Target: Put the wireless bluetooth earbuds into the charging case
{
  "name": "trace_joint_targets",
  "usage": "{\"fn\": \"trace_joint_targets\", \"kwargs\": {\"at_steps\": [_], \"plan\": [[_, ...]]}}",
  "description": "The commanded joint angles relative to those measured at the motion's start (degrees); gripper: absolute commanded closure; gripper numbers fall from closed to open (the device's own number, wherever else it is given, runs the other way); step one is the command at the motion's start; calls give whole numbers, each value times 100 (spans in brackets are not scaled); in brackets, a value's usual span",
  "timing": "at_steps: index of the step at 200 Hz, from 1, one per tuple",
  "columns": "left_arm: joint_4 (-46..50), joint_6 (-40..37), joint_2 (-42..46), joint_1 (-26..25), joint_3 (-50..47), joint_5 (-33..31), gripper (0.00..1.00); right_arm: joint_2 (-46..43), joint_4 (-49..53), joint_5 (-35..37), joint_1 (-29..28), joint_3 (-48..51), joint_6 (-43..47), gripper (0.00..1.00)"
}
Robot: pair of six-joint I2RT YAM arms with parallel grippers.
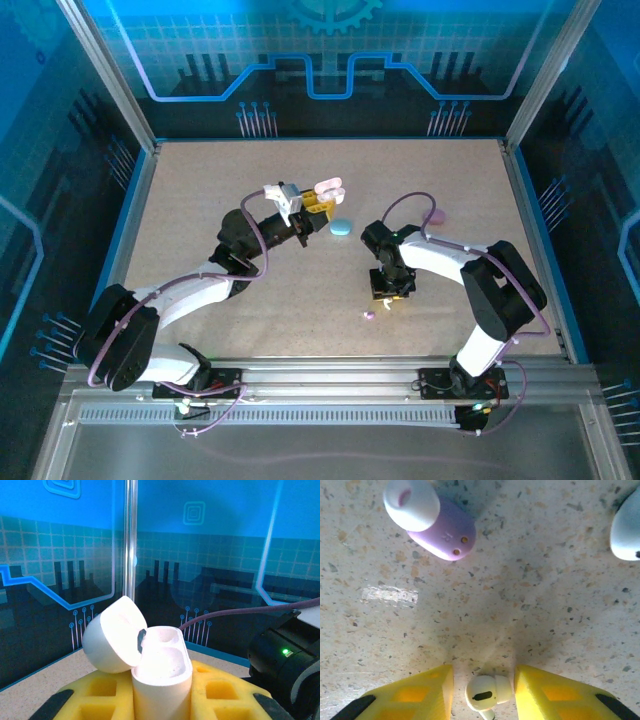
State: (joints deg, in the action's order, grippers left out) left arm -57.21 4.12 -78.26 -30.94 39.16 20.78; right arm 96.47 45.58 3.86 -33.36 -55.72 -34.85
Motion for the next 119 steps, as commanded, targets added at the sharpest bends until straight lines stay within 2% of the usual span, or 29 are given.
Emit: {"fn": "trace_joint_targets", "kwargs": {"at_steps": [1,60,119], "plan": [[-79,-34,56,-33,38,6,80,146,44,-89,-81,17,59,63],[-68,-52,48,-26,33,-3,80,140,186,-126,-82,9,79,65],[-89,-23,4,-35,57,5,80,-102,277,-81,-65,-36,118,64]]}}
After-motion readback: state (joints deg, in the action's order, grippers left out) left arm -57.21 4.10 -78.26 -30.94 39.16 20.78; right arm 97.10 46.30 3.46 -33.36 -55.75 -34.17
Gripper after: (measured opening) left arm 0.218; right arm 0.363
